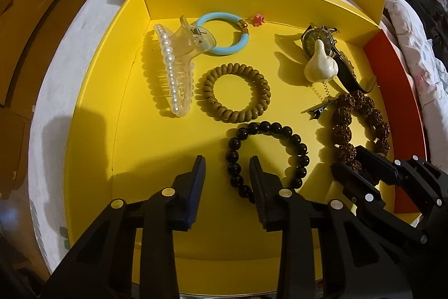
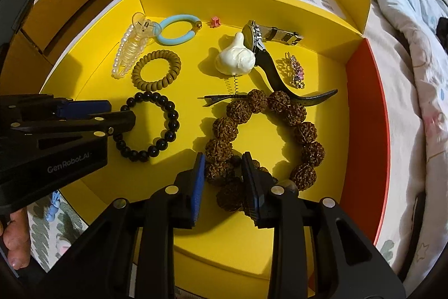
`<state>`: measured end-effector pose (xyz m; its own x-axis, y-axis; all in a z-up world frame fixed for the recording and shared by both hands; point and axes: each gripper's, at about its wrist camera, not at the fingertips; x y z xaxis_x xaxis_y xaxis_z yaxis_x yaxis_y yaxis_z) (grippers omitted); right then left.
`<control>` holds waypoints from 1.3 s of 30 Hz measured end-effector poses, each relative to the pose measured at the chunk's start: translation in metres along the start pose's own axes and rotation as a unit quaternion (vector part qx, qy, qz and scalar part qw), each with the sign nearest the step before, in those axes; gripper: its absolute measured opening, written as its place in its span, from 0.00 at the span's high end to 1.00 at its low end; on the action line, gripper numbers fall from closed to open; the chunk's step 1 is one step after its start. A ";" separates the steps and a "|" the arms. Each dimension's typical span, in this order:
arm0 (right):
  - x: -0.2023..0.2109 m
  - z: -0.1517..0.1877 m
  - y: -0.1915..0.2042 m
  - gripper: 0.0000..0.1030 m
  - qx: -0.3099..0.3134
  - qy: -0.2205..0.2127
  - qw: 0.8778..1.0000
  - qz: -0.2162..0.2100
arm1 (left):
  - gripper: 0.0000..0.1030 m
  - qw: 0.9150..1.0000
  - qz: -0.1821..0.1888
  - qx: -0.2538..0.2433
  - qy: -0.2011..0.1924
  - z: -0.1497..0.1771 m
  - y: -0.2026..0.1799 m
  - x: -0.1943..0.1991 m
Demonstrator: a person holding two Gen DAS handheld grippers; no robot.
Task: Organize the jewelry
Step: 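Grasp the wooden bead bracelet with the right tool while the left tool grasps the black bead bracelet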
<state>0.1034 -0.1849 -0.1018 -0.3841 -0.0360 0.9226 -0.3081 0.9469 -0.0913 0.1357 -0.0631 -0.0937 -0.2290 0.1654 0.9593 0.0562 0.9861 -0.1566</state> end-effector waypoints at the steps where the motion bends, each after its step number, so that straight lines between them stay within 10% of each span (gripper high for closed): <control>1: -0.001 0.000 0.001 0.69 0.004 0.000 1.000 0.001 | 0.72 1.000 -0.002 0.000 -0.001 0.000 -0.001 0.000; 6: -0.003 0.000 0.012 0.47 0.032 0.003 0.999 -0.007 | 0.83 1.000 0.002 -0.001 0.001 0.001 -0.002 0.000; 21: 0.000 0.000 0.003 0.42 -0.004 0.018 0.999 -0.037 | 0.90 1.000 0.007 0.004 0.002 0.000 0.000 -0.001; 39: 0.002 0.003 -0.004 0.79 -0.017 0.006 1.000 0.017 | 0.90 1.000 0.015 0.000 -0.005 0.004 -0.005 0.001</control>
Point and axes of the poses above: each gripper's, at about its wrist camera, not at the fingertips, and x roughly against the way its jaws point, y to its left, z to its underside, and after that the axes turned 14 degrees about x, right-handed
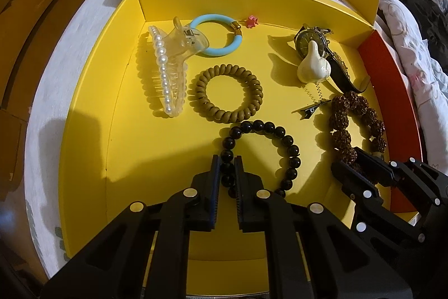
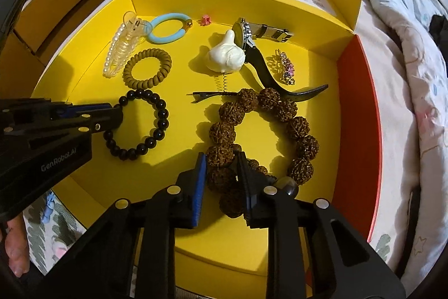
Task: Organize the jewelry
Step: 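Grasp the wooden bead bracelet with the right tool while the left tool grasps the black bead bracelet, then lift the wooden bracelet with the right tool while the left tool lifts the black bracelet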
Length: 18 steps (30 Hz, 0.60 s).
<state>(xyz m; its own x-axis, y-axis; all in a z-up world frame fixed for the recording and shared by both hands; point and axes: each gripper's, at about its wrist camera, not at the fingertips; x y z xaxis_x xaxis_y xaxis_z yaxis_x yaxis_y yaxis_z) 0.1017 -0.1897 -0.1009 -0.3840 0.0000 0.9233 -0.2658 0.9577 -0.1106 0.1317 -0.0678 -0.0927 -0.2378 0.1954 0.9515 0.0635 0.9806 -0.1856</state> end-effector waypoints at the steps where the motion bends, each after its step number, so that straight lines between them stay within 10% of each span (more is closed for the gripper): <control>1: 0.000 0.000 -0.002 0.79 -0.006 -0.002 1.000 -0.004 | 0.90 1.000 0.002 0.001 0.000 0.000 0.000 0.001; 18: 0.048 0.002 -0.025 0.80 -0.063 -0.059 0.995 -0.046 | 0.90 0.998 0.050 0.015 -0.040 -0.010 0.007 0.044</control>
Point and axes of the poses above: each gripper's, at about its wrist camera, not at the fingertips, and x roughly against the way its jaws point, y to its left, z to its underside, and after that the axes turned 14 degrees about x, right-handed
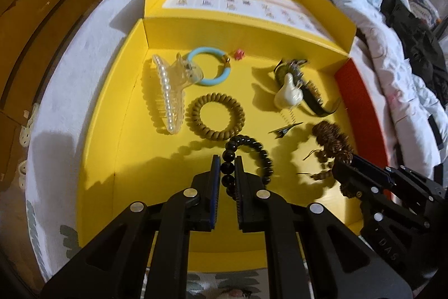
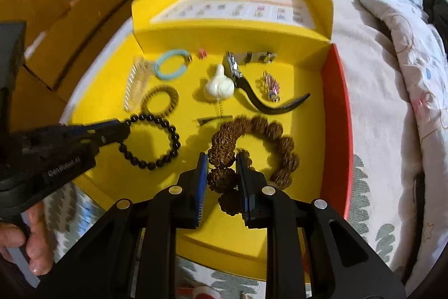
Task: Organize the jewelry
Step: 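Lift the wooden bracelet with the right tool while the left tool lifts the black bracelet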
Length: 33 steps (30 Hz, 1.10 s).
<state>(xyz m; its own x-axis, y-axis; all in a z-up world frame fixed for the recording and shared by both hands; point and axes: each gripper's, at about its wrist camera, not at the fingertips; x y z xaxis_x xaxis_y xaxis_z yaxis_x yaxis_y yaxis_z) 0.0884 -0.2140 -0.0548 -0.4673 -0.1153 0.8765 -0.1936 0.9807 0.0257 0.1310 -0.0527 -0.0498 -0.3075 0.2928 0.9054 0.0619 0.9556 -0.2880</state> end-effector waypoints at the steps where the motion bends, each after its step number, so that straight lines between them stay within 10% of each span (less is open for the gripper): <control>1: 0.002 -0.001 -0.001 0.80 0.000 0.002 1.000 -0.001 | 0.90 1.000 0.003 0.002 -0.002 0.000 -0.001 0.002; 33: 0.185 0.042 -0.020 0.80 -0.048 -0.113 0.992 0.018 | 0.91 0.993 0.052 0.037 -0.097 0.027 0.030 0.135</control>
Point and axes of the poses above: each gripper's, at about its wrist camera, not at the fingertips, and x roughly against the way its jaws point, y to its left, z to its underside, and after that the axes turned 14 degrees about x, right-handed
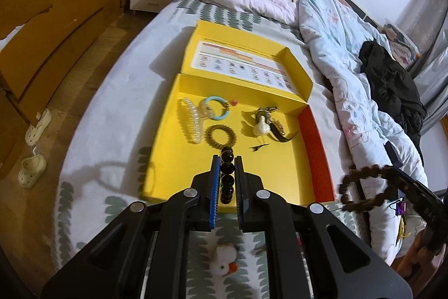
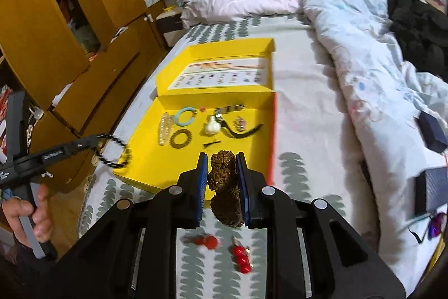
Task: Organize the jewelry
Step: 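Lift the wooden bracelet with the right tool while the left tool lifts the black bracelet, then lower both bracelets onto the bed beside the box and open both tools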
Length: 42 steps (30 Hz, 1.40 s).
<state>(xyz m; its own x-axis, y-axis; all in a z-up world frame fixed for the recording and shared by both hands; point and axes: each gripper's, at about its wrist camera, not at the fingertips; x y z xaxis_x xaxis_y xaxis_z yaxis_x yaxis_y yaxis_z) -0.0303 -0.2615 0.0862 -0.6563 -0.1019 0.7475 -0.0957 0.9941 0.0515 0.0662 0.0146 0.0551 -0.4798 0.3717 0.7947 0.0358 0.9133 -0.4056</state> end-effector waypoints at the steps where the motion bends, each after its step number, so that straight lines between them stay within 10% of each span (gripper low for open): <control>1: 0.004 0.004 -0.004 0.80 -0.003 0.002 1.000 0.004 | 0.91 1.000 -0.002 0.002 -0.001 0.001 0.003 0.002; 20: 0.007 0.100 -0.089 0.80 -0.091 0.075 0.991 0.063 | 0.91 0.996 -0.075 0.015 0.039 0.054 0.088 -0.005; 42: -0.077 0.109 -0.050 0.74 -0.054 0.152 0.985 0.059 | 0.90 0.979 -0.170 0.004 0.115 0.074 0.131 -0.069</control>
<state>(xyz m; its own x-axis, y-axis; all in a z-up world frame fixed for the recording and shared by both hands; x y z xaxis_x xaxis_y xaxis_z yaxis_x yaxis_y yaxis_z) -0.0569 -0.3071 -0.0464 -0.4020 0.0144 0.9155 0.0598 0.9982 0.0105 0.0385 0.0961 -0.0861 -0.2519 0.0740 0.9649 -0.0984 0.9899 -0.1016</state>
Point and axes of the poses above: each gripper's, at about its wrist camera, not at the fingertips, and x roughly against the way its jaws point, y to its left, z to its underside, and after that the axes turned 14 degrees about x, right-handed
